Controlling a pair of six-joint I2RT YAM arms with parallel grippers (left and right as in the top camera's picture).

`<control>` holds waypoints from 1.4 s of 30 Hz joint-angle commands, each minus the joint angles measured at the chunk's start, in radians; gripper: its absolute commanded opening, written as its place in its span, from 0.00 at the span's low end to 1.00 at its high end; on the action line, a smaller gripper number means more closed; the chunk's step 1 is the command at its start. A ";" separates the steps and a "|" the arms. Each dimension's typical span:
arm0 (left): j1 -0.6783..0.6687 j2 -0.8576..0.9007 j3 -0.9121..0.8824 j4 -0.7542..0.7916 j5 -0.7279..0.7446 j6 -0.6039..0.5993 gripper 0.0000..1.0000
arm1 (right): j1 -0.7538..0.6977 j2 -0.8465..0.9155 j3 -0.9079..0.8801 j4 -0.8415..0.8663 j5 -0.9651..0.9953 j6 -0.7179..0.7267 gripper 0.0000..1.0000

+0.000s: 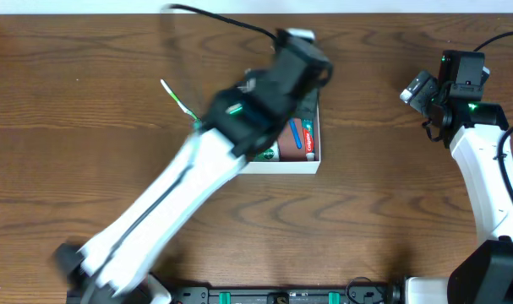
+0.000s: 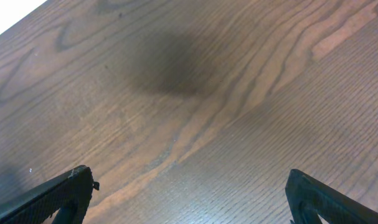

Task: Pack container
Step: 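Release the razor and move the left gripper to the green toothbrush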

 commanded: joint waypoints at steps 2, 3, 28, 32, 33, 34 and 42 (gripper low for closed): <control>0.024 -0.130 0.015 -0.042 -0.080 0.061 0.45 | -0.009 0.005 0.003 -0.001 0.003 -0.013 0.99; 0.041 -0.149 0.015 -0.063 -0.129 0.061 0.46 | -0.009 0.005 0.003 -0.001 0.003 -0.013 0.99; 0.608 0.315 -0.002 -0.149 0.050 -0.031 0.52 | -0.009 0.005 0.003 -0.001 0.003 -0.013 0.99; 0.640 0.393 -0.002 -0.148 0.079 -0.063 0.52 | -0.009 0.005 0.003 -0.001 0.003 -0.013 0.99; 0.642 0.410 -0.002 -0.148 0.079 -0.068 0.52 | -0.009 0.005 0.003 -0.001 0.003 -0.013 0.99; 0.642 0.424 -0.002 -0.148 0.079 -0.069 0.52 | -0.009 0.005 0.003 -0.001 0.003 -0.013 0.99; 0.640 0.529 -0.002 -0.137 0.108 -0.098 0.52 | -0.009 0.005 0.003 -0.001 0.003 -0.013 0.99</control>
